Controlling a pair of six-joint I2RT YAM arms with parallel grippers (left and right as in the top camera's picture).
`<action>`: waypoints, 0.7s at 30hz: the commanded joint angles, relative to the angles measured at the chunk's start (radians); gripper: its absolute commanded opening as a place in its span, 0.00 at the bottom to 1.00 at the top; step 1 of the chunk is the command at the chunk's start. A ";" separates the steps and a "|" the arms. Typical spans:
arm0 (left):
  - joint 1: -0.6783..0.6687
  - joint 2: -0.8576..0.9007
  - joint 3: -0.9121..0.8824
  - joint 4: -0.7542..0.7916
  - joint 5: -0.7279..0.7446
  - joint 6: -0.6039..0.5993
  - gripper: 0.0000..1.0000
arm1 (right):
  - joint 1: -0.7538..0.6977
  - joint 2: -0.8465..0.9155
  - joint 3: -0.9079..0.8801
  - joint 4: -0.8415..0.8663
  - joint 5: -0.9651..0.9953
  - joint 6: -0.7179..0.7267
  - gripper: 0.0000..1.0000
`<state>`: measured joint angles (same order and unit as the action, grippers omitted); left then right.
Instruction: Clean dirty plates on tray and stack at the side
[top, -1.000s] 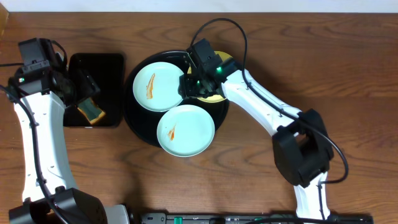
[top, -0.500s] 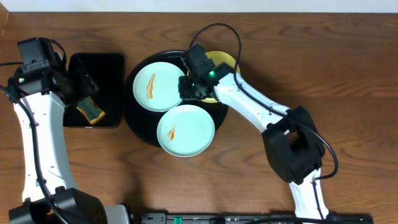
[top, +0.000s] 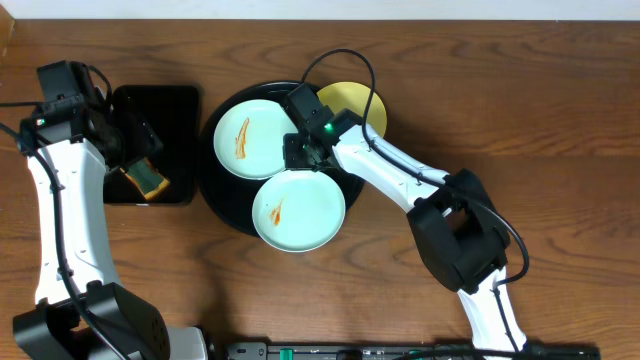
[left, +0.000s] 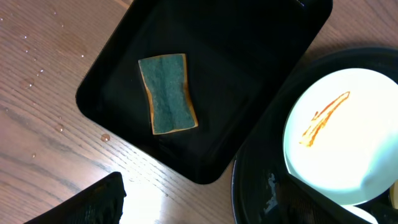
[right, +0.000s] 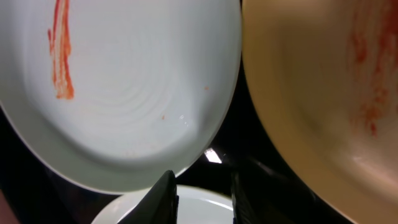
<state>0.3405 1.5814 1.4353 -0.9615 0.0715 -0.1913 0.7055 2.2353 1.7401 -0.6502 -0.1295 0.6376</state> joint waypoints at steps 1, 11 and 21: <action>0.003 0.005 -0.010 0.000 -0.013 -0.013 0.79 | -0.004 0.031 0.018 0.020 0.036 0.020 0.26; 0.003 0.006 -0.010 0.018 -0.013 -0.013 0.79 | 0.003 0.117 0.018 0.096 0.036 0.017 0.20; 0.003 0.013 -0.011 0.037 -0.013 -0.013 0.78 | 0.003 0.124 0.018 0.130 0.088 -0.032 0.01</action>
<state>0.3405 1.5814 1.4349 -0.9298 0.0715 -0.1913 0.7055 2.3241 1.7546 -0.5087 -0.0757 0.6376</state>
